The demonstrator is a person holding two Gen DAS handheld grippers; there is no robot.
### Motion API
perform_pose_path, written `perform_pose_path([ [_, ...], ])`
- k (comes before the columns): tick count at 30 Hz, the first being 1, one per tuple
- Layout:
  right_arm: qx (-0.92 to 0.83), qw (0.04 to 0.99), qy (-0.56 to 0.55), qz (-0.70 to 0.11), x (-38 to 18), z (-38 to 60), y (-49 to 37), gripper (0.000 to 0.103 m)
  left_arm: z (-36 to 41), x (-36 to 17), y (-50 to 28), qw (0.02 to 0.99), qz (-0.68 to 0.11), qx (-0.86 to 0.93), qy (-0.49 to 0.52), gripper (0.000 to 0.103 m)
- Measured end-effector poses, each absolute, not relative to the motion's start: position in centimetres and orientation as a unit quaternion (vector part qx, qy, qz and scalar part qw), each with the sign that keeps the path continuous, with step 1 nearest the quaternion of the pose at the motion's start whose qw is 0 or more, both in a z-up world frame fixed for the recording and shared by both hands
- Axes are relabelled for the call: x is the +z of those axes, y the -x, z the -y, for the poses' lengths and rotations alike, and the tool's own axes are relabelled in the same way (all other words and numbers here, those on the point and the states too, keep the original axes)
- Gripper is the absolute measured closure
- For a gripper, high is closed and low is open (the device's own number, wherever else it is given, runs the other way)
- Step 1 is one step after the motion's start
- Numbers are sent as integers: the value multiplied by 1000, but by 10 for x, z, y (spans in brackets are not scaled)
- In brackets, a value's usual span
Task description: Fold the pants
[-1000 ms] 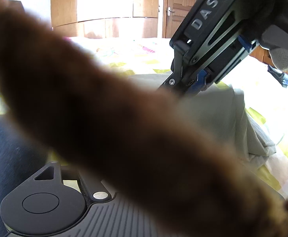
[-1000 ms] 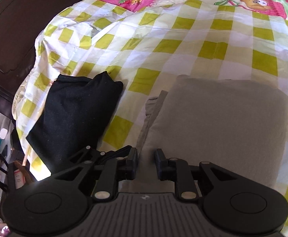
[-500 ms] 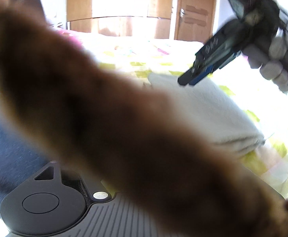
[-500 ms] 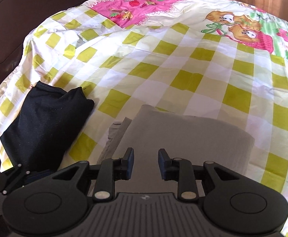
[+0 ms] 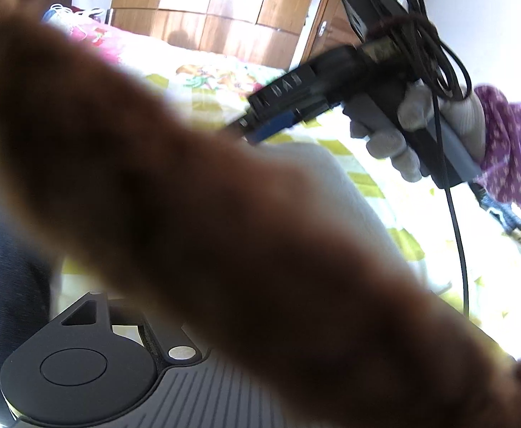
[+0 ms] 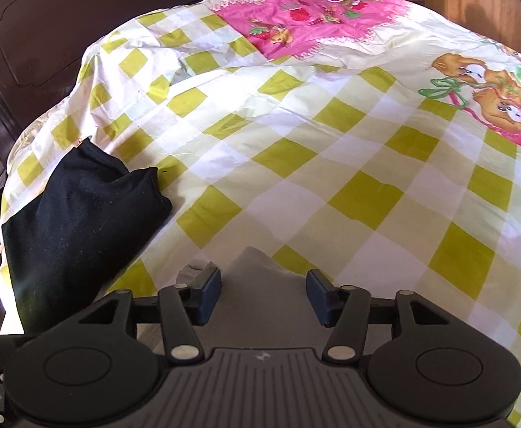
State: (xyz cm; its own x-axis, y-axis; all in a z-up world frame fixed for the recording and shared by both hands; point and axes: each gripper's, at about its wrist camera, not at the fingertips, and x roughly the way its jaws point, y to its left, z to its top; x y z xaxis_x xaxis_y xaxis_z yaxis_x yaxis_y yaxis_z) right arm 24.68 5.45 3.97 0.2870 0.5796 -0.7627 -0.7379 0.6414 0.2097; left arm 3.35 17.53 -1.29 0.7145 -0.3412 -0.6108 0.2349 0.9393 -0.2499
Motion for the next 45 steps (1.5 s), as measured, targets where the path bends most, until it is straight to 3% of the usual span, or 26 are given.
perform_pose_path([
  [4,440,769,103,-453,23,-67,-257,32,-169,-12,-29,922,-350,-152,68,34],
  [7,439,758,86,-475,17,-62,-259,65,-168,-10,-27,922,-353,-143,72,42],
  [8,440,760,78,-473,19,-59,-257,68,-168,-9,-27,922,-354,-138,73,48],
  [11,436,772,49,-460,30,-41,-248,72,-165,-9,-26,920,-361,-131,77,67],
  [19,424,804,9,-417,83,-21,-223,76,-166,1,-20,924,-339,-144,99,89],
  [25,439,808,2,-394,113,-46,-214,76,-184,19,-7,935,-299,-141,130,90],
  [31,415,798,45,-435,41,-110,-229,76,-204,-10,-16,924,-338,-100,151,90],
  [37,407,809,65,-419,-1,-128,-220,63,-203,-26,-15,918,-359,-93,139,89],
  [45,397,834,71,-375,31,-114,-212,57,-203,-19,-8,922,-355,-92,124,81],
])
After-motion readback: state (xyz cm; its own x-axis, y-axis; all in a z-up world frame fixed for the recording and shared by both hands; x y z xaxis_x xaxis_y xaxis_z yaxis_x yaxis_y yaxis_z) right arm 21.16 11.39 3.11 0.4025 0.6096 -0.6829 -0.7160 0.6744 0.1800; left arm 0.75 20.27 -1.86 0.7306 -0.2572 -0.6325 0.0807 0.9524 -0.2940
